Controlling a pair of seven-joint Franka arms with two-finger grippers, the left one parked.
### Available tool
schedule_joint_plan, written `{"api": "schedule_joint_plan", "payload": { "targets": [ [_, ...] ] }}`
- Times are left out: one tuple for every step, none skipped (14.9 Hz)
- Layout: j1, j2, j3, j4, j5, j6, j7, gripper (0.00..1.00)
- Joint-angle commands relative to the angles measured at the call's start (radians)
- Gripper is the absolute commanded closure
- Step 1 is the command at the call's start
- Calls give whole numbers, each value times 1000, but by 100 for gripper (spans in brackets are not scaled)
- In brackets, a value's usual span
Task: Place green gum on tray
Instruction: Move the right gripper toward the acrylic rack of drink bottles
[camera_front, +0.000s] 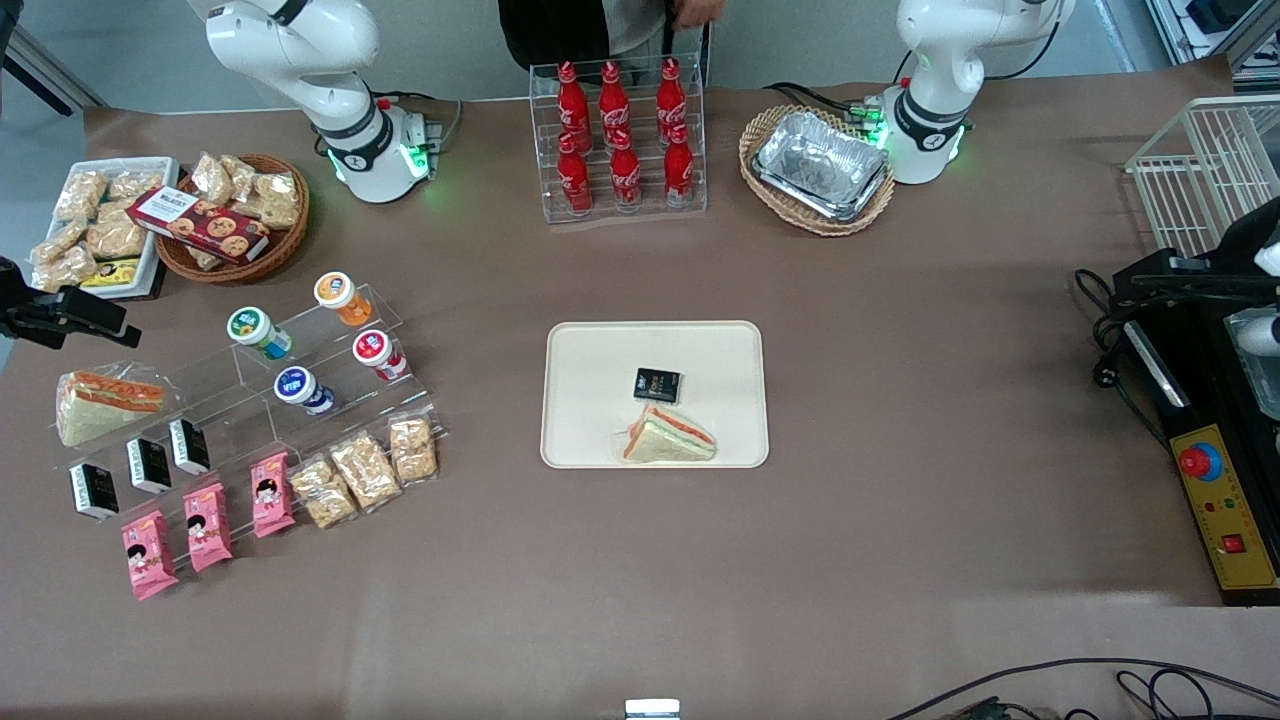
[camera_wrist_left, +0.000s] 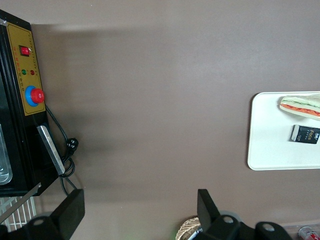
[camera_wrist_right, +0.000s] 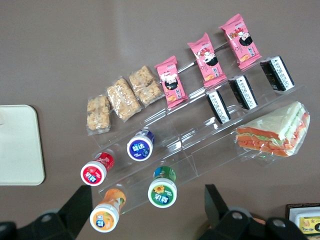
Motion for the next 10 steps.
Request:
{"api": "schedule_joint_plan", "payload": {
  "targets": [
    [10, -17, 5, -5, -30, -8, -3, 0],
    [8, -18, 5, -5, -30, -8, 3, 0],
    [7, -18, 5, -5, -30, -7, 3, 0],
    [10, -19, 5, -7, -30, -8, 2, 0],
    [11, -21, 7, -8, -30, -8, 5, 0],
    [16, -21, 8, -8, -31, -8, 5, 0],
    [16, -22, 11, -10, -37, -8, 5, 0],
    [16, -27, 11, -17, -40, -8, 5, 0],
    [19, -54, 11, -57, -54, 3, 2, 0],
    [22, -94, 16, -120, -83, 28, 3, 0]
  ]
}}
